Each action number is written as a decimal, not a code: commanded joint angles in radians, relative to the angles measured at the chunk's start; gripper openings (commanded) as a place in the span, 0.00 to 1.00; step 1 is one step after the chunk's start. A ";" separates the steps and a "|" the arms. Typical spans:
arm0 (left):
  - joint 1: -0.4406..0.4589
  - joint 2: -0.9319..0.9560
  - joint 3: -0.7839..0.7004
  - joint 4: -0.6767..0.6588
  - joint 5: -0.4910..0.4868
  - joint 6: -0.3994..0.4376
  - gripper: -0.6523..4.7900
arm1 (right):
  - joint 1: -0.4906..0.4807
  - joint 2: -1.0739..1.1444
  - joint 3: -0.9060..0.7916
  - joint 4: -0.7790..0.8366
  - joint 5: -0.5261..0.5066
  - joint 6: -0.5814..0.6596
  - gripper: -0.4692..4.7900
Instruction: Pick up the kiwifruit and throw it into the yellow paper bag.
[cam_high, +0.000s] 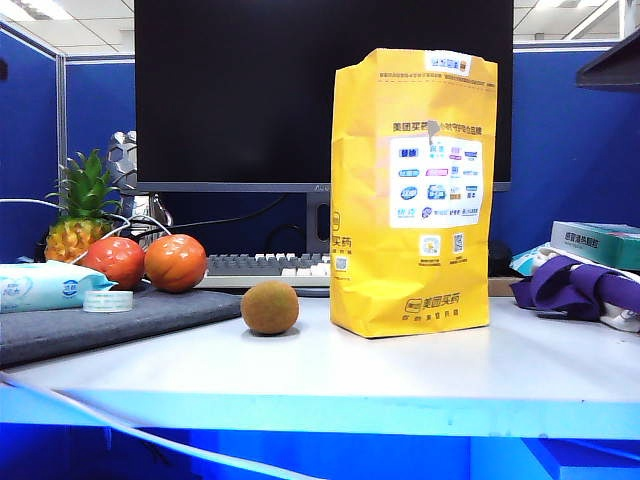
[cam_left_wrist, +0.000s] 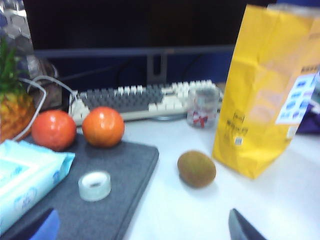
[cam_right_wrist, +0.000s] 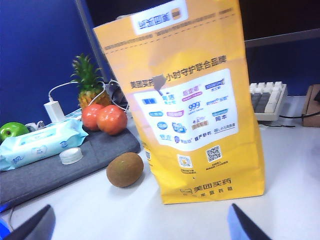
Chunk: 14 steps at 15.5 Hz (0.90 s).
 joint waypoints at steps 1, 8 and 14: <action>0.000 0.001 0.005 0.035 0.004 -0.006 1.00 | -0.001 0.000 0.000 0.016 0.006 -0.001 1.00; 0.000 0.002 0.005 0.133 0.056 -0.011 1.00 | -0.001 -0.001 0.000 0.025 0.090 0.000 1.00; 0.000 0.217 0.222 0.122 0.103 0.030 1.00 | 0.000 0.000 0.001 0.229 0.056 0.000 1.00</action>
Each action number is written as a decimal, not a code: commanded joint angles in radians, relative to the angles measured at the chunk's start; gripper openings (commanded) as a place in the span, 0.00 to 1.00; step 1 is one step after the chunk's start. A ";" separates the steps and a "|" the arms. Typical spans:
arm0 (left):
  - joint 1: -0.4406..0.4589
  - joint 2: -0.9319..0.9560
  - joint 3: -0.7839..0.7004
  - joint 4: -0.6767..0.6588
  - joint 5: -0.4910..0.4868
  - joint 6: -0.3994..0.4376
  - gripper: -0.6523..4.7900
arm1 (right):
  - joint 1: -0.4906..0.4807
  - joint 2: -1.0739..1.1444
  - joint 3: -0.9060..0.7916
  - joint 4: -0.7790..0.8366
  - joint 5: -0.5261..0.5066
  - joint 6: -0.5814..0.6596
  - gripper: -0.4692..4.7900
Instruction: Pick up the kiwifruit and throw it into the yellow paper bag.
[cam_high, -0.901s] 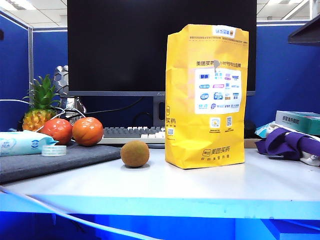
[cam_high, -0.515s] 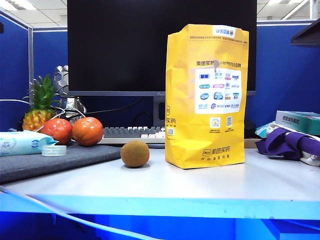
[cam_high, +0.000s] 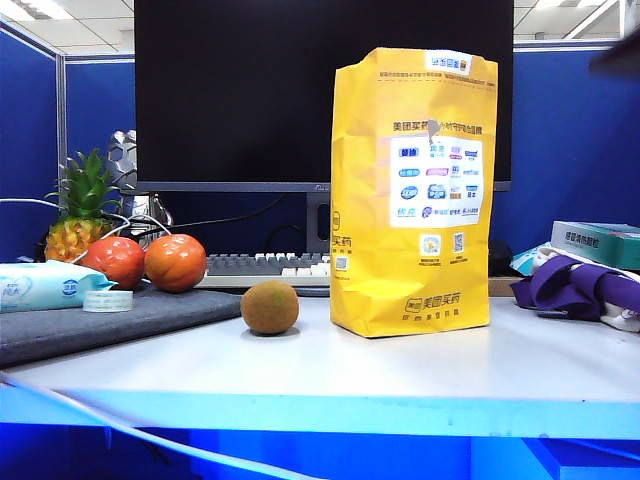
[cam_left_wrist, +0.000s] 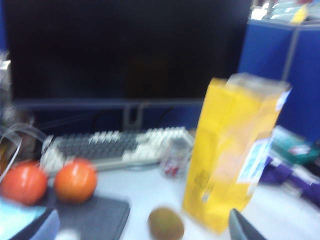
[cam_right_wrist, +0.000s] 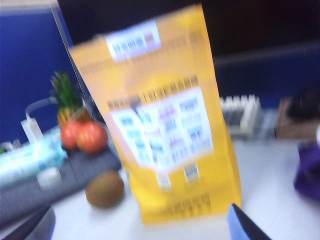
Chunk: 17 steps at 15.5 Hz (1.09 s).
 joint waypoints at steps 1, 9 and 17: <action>0.001 0.225 0.171 -0.020 0.017 0.072 1.00 | 0.001 0.000 0.009 0.207 -0.037 -0.001 1.00; 0.046 1.135 0.677 -0.117 0.247 0.209 1.00 | -0.001 0.198 0.371 -0.224 -0.092 -0.131 1.00; 0.132 1.489 0.945 -0.333 0.346 0.193 1.00 | 0.001 0.404 0.518 -0.606 -0.306 -0.183 1.00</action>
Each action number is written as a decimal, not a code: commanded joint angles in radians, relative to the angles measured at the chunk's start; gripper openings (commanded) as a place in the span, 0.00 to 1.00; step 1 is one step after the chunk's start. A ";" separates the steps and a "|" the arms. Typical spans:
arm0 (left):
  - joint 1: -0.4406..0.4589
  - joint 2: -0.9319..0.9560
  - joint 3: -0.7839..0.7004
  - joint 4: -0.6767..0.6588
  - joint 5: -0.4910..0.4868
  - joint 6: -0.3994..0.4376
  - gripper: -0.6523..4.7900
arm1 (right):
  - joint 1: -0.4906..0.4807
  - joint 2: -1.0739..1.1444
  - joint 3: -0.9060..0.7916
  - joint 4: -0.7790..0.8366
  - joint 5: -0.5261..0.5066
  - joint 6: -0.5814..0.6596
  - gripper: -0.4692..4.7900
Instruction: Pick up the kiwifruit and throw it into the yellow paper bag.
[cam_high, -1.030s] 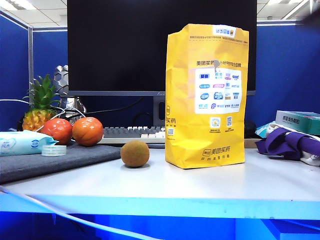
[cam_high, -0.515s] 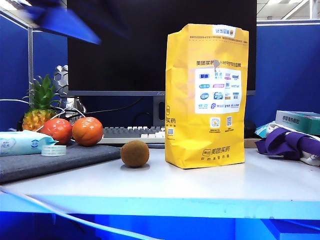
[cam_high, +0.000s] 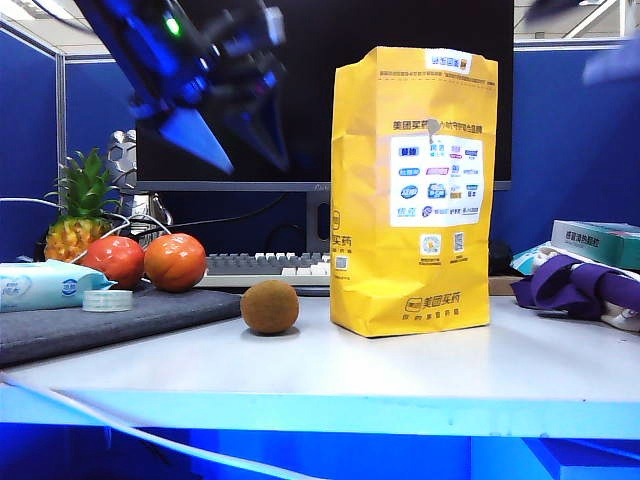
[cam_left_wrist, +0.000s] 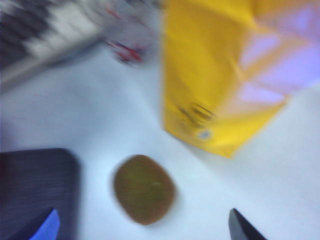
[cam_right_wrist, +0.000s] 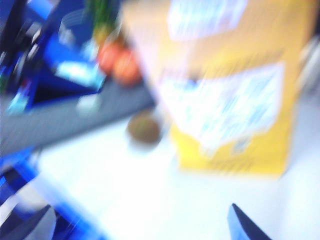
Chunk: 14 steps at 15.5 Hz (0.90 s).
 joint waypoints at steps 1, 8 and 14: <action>0.001 0.076 0.021 -0.023 0.036 0.011 1.00 | 0.004 0.061 0.014 -0.028 -0.108 -0.005 1.00; 0.006 0.260 0.087 -0.016 -0.010 0.038 1.00 | 0.135 0.101 0.014 -0.019 -0.155 -0.005 1.00; 0.006 0.348 0.133 -0.077 -0.021 0.024 1.00 | 0.179 0.101 0.013 -0.019 -0.154 -0.008 1.00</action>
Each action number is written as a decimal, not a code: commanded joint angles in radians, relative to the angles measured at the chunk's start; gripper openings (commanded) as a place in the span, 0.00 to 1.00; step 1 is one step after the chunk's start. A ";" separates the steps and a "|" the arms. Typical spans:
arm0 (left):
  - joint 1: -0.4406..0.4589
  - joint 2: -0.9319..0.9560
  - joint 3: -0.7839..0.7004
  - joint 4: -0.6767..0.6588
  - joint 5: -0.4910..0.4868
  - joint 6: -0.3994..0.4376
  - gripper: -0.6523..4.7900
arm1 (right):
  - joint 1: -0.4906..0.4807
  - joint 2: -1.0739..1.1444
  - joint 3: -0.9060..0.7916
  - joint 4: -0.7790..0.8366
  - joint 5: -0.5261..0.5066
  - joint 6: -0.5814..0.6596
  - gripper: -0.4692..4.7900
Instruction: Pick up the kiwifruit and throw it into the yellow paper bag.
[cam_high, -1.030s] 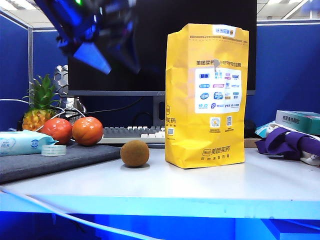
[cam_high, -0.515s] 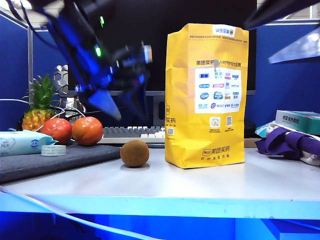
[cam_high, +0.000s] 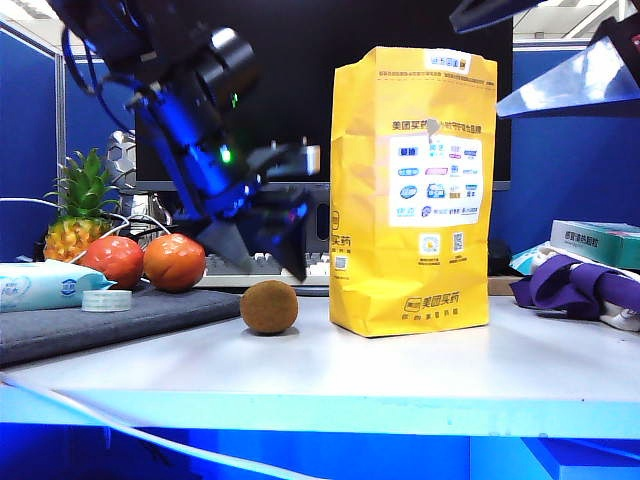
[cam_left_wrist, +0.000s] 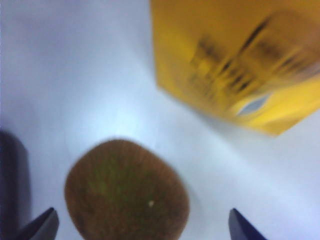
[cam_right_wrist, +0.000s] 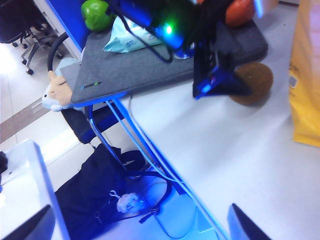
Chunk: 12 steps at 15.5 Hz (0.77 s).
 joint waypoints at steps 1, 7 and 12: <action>0.001 0.019 0.003 -0.057 -0.005 -0.002 1.00 | -0.001 -0.001 0.006 0.018 0.001 -0.007 1.00; 0.001 0.023 0.005 -0.079 0.007 0.047 0.32 | -0.001 -0.002 0.006 0.035 0.023 -0.011 1.00; 0.000 0.021 0.013 -0.101 0.105 0.013 1.00 | -0.001 -0.002 0.006 0.032 0.023 -0.011 1.00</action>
